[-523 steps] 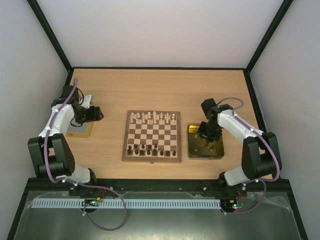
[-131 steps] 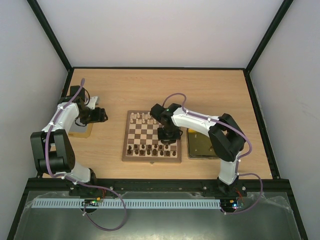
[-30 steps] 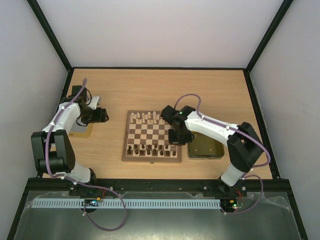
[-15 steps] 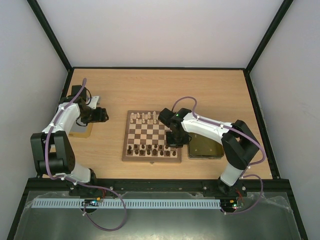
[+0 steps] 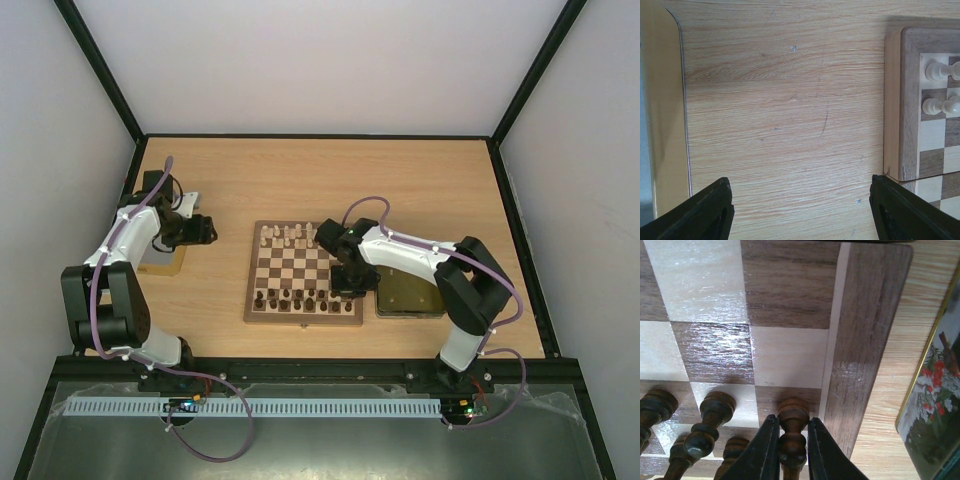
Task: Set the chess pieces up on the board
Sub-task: Place the chess piece on the chessboard.
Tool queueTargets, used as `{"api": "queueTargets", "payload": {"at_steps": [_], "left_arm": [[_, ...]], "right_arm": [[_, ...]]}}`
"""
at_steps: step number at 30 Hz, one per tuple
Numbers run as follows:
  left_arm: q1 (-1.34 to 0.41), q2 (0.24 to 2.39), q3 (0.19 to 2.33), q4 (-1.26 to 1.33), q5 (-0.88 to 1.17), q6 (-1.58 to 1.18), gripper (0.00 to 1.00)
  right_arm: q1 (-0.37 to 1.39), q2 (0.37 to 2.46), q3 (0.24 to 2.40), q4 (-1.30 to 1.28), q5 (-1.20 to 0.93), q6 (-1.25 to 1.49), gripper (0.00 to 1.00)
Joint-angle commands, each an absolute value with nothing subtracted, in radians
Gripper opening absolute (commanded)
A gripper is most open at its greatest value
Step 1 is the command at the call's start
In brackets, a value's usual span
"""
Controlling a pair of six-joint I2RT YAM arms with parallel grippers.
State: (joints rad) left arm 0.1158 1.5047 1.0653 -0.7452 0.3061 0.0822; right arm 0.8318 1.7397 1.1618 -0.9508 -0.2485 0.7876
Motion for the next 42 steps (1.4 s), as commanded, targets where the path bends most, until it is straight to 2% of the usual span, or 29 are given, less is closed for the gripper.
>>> {"api": "queueTargets", "payload": {"at_steps": [1,12,15,19,42], "left_arm": [[0.11,1.489,1.06,-0.746,0.304,0.08,0.75],[0.11,1.491,1.062,-0.747,0.304,0.082,0.75],[0.11,1.492,1.063,-0.747,0.304,0.082,0.75],[0.11,1.493,1.062,-0.748,0.307,0.082,0.75],[0.11,1.496,1.064,-0.749,0.302,0.083,0.75]], "right_arm": [[0.837,1.751,1.159,-0.947,-0.241,0.79,0.13],[0.838,1.759,1.17,-0.947,-0.246,0.788,0.14],[0.838,1.761,1.178,-0.952,-0.243,0.784,0.19],[0.838,1.765,1.185,-0.956,-0.236,0.784,0.21],[0.82,1.825,1.239,-0.976,-0.193,0.753,0.21]]}}
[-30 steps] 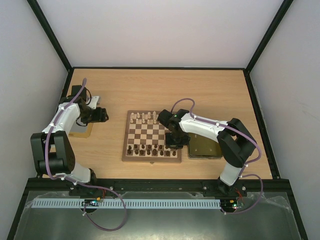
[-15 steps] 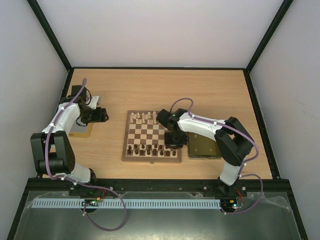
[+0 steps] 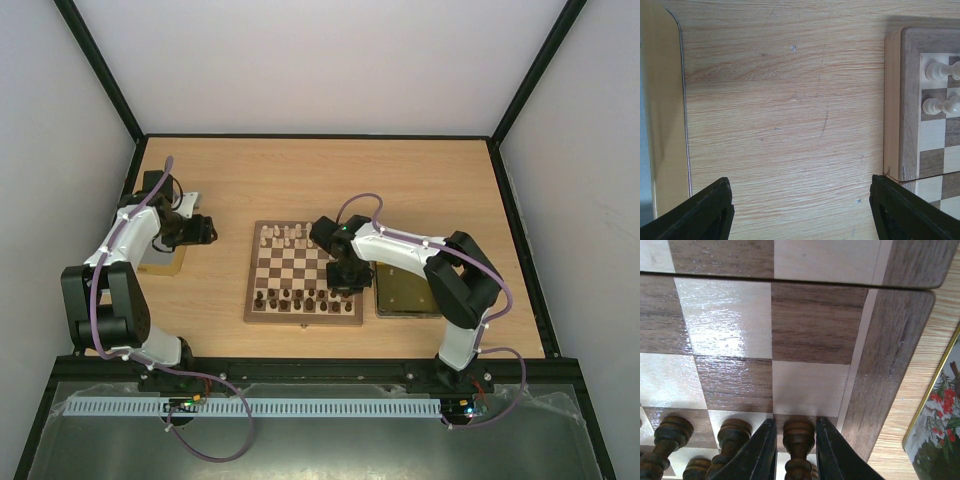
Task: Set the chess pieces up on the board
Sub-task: Place the chess piece on the chessboard, then reset both arms
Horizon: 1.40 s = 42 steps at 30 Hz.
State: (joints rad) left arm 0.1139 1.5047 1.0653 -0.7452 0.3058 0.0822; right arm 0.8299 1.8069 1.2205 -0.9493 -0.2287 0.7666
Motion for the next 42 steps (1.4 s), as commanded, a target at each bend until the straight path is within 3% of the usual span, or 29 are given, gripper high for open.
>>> {"api": "queueTargets", "payload": {"at_steps": [1,26,28,33,36,38,39,42], "left_arm": [[0.109,1.497,1.064,-0.749,0.302,0.083,0.74],[0.109,1.507,1.076,-0.764,0.303,0.095,0.75],[0.101,1.504,1.088,-0.777,0.303,0.107,0.75],[0.017,1.504,1.137,-0.85,0.302,0.152,0.75],[-0.055,1.494,1.185,-0.915,0.319,0.194,0.78],[-0.102,1.48,1.225,-0.967,0.344,0.229,0.81],[-0.128,1.474,1.249,-0.995,0.347,0.247,0.83],[-0.198,1.451,1.318,-1.071,0.338,0.297,0.87]], "right_arm": [[0.819,1.825,1.24,-0.976,-0.191,0.751,0.21],[0.761,1.864,1.434,-1.065,-0.111,0.673,0.23],[0.761,1.833,1.463,-1.104,-0.071,0.664,0.28],[0.778,1.729,1.529,-1.182,-0.034,0.658,0.63],[0.786,1.668,1.544,-1.194,-0.042,0.66,0.78],[0.786,1.626,1.541,-1.197,-0.029,0.665,0.81],[0.787,1.605,1.54,-1.202,-0.019,0.668,0.88],[0.787,1.54,1.535,-1.199,-0.02,0.652,0.92]]}}
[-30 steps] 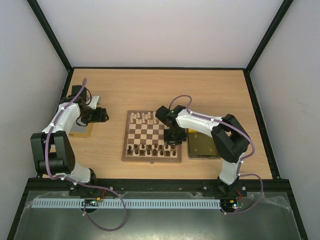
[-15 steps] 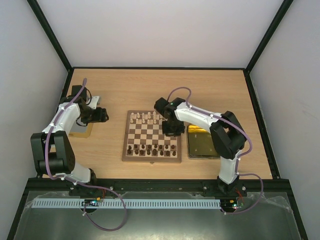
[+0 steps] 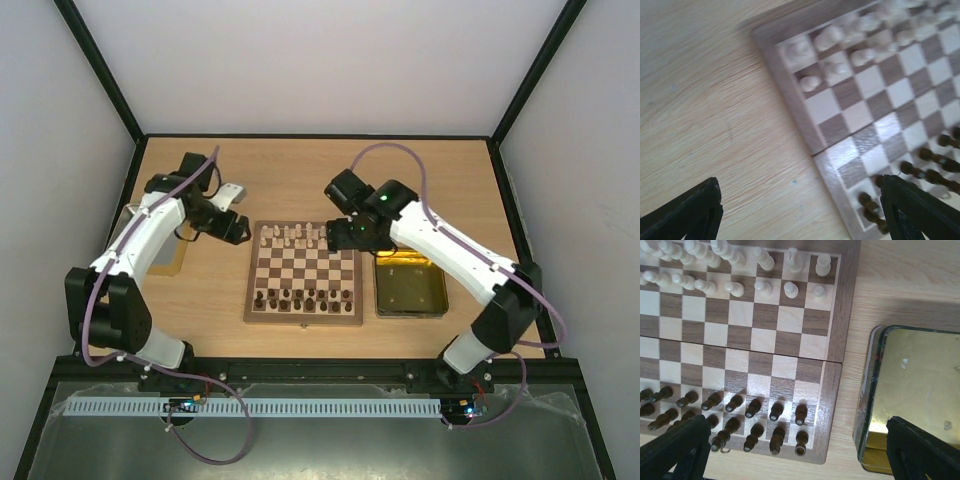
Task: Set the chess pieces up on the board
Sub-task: Reset both arms
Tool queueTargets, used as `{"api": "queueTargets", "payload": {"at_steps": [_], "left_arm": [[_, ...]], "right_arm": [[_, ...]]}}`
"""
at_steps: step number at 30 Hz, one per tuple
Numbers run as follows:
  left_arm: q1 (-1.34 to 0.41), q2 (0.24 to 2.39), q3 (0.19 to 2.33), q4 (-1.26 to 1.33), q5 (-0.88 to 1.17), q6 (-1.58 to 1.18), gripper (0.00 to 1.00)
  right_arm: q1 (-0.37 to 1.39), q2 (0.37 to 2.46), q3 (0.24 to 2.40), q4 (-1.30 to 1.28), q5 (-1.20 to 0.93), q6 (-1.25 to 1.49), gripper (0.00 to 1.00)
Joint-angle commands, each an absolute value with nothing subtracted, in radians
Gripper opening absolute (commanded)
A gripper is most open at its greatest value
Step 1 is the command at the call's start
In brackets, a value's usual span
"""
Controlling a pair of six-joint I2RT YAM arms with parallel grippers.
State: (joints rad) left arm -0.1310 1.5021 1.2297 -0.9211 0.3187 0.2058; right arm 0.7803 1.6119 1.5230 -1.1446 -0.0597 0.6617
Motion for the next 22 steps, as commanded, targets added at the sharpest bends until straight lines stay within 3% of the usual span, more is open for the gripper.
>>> {"api": "queueTargets", "payload": {"at_steps": [1,8,14,22], "left_arm": [[-0.217,1.441,1.334,-1.095,0.34,0.312,0.88],[-0.379,1.326,1.363,-1.199,0.329,0.355,0.89],[-0.403,1.248,1.357,-1.278,0.389,0.395,0.89],[-0.415,1.181,1.324,-1.292,0.397,0.413,0.89]], "right_arm": [[0.787,1.513,1.531,-1.195,-0.021,0.647,0.92],[0.787,1.36,1.435,-1.149,-0.122,0.578,0.93],[0.786,1.218,1.303,-1.086,-0.24,0.583,0.92],[0.787,1.141,1.212,-1.088,-0.173,0.628,0.92]]}}
